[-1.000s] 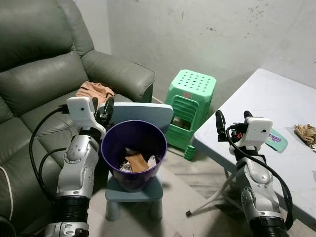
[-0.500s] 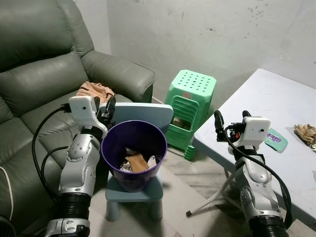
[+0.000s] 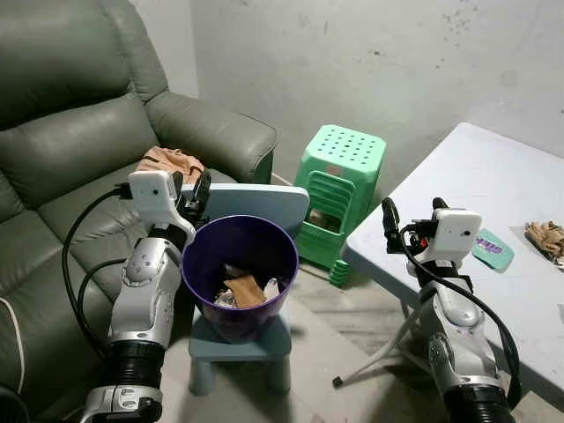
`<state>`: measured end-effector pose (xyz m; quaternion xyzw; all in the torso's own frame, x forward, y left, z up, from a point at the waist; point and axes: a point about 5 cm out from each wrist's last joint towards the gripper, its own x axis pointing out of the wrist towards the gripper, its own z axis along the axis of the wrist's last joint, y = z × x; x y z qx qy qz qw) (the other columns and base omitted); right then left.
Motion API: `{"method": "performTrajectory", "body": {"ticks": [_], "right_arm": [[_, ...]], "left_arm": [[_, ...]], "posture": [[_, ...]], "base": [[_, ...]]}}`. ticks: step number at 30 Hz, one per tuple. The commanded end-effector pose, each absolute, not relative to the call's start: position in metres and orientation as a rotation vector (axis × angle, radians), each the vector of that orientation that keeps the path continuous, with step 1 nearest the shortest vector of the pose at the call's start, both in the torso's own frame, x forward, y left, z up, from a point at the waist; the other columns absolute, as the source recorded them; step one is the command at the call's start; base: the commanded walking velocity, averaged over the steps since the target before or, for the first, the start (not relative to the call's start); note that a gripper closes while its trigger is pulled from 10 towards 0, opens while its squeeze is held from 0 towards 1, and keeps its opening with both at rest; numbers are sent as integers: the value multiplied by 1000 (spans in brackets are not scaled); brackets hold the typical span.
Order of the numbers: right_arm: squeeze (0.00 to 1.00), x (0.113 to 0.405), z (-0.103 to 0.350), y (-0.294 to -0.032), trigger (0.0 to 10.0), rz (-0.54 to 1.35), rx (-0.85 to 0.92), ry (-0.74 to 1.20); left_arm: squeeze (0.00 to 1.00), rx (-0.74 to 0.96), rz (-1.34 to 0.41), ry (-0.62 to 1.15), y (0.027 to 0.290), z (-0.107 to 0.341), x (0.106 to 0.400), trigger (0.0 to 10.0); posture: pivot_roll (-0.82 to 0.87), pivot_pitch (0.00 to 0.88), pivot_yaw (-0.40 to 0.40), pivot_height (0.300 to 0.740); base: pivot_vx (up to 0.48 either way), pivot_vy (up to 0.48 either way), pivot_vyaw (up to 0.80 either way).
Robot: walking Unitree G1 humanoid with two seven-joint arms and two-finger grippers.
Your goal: Picking trash to rubbish bin
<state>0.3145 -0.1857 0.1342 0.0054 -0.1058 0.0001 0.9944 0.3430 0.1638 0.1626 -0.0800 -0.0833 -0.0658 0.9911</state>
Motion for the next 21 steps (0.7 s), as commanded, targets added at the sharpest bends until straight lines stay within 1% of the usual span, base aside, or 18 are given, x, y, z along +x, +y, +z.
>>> {"method": "performTrajectory", "body": {"ticks": [1, 5, 21], "right_arm": [[0, 313, 131, -189, 10000, -14, 8, -199], [0, 315, 132, -189, 10000, -14, 5, -193], [0, 317, 131, -186, 10000, -14, -1, -184]], "left_arm": [[0, -146, -158, -183, 158, 168, 346, 10000], [0, -144, -167, -185, 156, 169, 347, 10000], [0, -135, -165, -198, 158, 171, 348, 10000]], "posture": [[16, 0, -50, 740], [17, 0, -51, 740], [22, 0, -56, 740]], "base": [[0, 0, 0], [0, 0, -105], [0, 0, -768]]}}
